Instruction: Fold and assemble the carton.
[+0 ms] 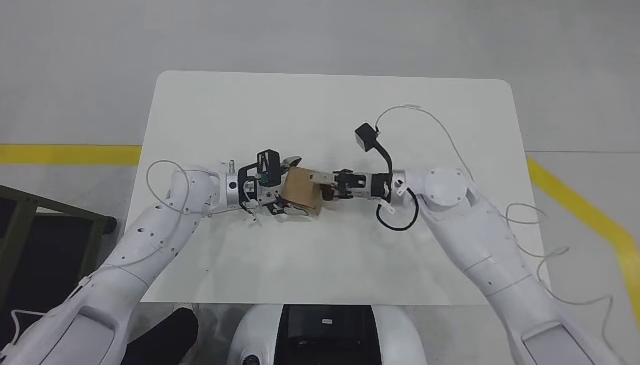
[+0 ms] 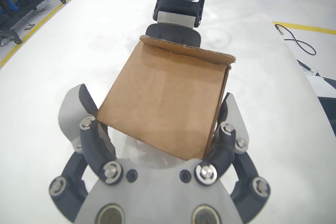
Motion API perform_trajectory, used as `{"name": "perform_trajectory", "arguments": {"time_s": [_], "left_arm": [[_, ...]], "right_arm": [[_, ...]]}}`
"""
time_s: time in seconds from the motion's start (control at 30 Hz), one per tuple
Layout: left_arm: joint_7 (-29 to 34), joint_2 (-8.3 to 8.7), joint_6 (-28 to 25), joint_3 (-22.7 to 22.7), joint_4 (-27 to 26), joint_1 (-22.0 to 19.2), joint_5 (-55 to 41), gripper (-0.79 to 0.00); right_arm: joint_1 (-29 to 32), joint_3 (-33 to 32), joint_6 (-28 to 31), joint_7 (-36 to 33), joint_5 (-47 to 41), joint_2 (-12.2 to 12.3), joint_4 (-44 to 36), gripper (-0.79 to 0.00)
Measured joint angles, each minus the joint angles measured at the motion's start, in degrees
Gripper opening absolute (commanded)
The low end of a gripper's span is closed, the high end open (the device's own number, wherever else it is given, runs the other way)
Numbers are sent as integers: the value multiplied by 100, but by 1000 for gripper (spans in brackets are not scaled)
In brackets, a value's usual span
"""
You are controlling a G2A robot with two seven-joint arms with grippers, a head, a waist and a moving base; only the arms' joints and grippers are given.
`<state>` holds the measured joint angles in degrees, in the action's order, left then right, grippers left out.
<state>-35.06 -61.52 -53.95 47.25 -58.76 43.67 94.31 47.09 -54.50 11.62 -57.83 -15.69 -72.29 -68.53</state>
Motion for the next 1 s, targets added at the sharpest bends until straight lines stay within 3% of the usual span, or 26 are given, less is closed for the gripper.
{"name": "perform_trajectory", "arguments": {"time_s": [0.07,0.1,0.37,1.0], "left_arm": [[4,0,-2,0,1,-1,0,0],[4,0,-1,1,1,-1,-2,0],[27,3,7,9,-6,11,-19,0],[89,15,11,41,-57,50,-56,0]], "right_arm": [[33,-26,5,-36,18,13,11,-305],[48,-37,11,-48,24,18,15,-391],[145,-103,30,-106,27,47,95,-517],[237,-126,-135,-69,375,95,143,-570]]}}
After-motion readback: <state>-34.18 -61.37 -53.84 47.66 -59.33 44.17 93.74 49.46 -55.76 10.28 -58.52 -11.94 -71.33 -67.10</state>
